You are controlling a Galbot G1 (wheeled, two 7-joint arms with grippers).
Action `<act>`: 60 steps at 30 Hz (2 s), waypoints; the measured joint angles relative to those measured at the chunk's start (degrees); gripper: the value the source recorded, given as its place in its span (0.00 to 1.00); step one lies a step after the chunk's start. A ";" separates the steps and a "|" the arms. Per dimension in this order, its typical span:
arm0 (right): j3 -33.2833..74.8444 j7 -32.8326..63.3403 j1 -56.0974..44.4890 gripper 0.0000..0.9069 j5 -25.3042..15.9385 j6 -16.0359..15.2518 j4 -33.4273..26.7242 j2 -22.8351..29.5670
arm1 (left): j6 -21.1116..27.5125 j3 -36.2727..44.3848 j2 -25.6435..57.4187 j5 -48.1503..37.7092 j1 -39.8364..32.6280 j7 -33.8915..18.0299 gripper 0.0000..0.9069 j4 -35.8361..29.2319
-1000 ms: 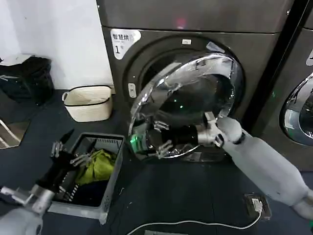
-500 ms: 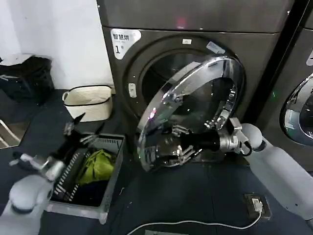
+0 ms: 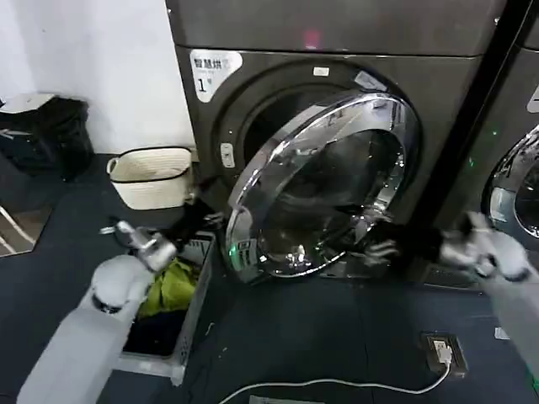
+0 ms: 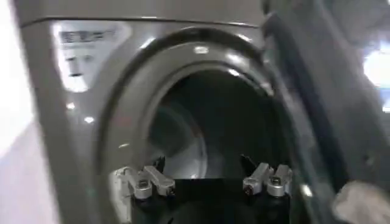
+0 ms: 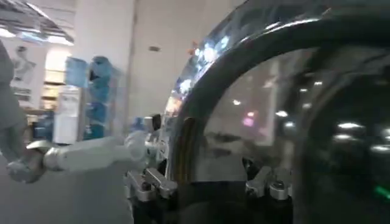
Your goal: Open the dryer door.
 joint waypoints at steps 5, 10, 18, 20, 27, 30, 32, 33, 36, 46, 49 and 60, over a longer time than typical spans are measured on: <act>13.39 1.78 -10.66 1.00 2.04 0.37 1.95 -1.45 | -1.68 2.98 1.31 -0.37 0.56 2.52 1.00 -1.91; 27.17 1.68 -22.45 1.00 2.31 2.53 3.16 -0.96 | -2.95 6.40 2.57 -0.44 -0.33 4.21 1.00 -3.83; 49.43 5.43 -42.04 1.00 0.38 9.79 3.30 5.56 | -4.17 13.93 1.35 -0.43 -4.43 4.60 1.00 -3.71; 54.43 7.18 -46.02 1.00 -1.23 12.38 3.43 8.41 | -4.46 16.41 0.51 -0.40 -5.76 4.72 1.00 -3.13; 69.05 15.30 -56.42 1.00 -3.88 20.02 5.91 20.72 | -4.94 24.37 -3.06 -0.30 -10.74 4.46 1.00 -0.01; 73.71 19.49 -58.54 1.00 -6.44 21.42 8.04 26.57 | -4.82 27.09 -4.49 -0.09 -12.40 4.24 1.00 0.74; 76.70 23.74 -59.05 1.00 -9.27 21.21 9.82 31.12 | -4.81 28.78 -5.55 0.35 -13.37 4.08 1.00 1.27; 78.05 25.90 -59.10 1.00 -10.74 20.48 10.62 33.24 | -4.83 29.61 -6.08 0.46 -13.81 4.07 1.00 1.47; 82.62 34.51 -59.13 1.00 -16.97 17.41 12.02 39.41 | -4.82 32.14 -7.87 0.87 -15.09 3.75 1.00 2.37; 95.41 62.93 -58.49 1.00 -30.72 7.69 8.01 52.05 | -4.26 39.36 -15.12 2.54 -18.62 1.06 1.00 7.13; 97.41 72.52 -57.26 1.00 -34.88 3.32 7.03 54.36 | -3.78 41.05 -17.90 3.06 -19.92 -0.77 1.00 9.88; 102.99 89.19 -54.59 1.00 -44.78 -3.01 4.20 56.11 | -3.63 43.61 -26.54 3.85 -23.48 -3.59 1.00 19.51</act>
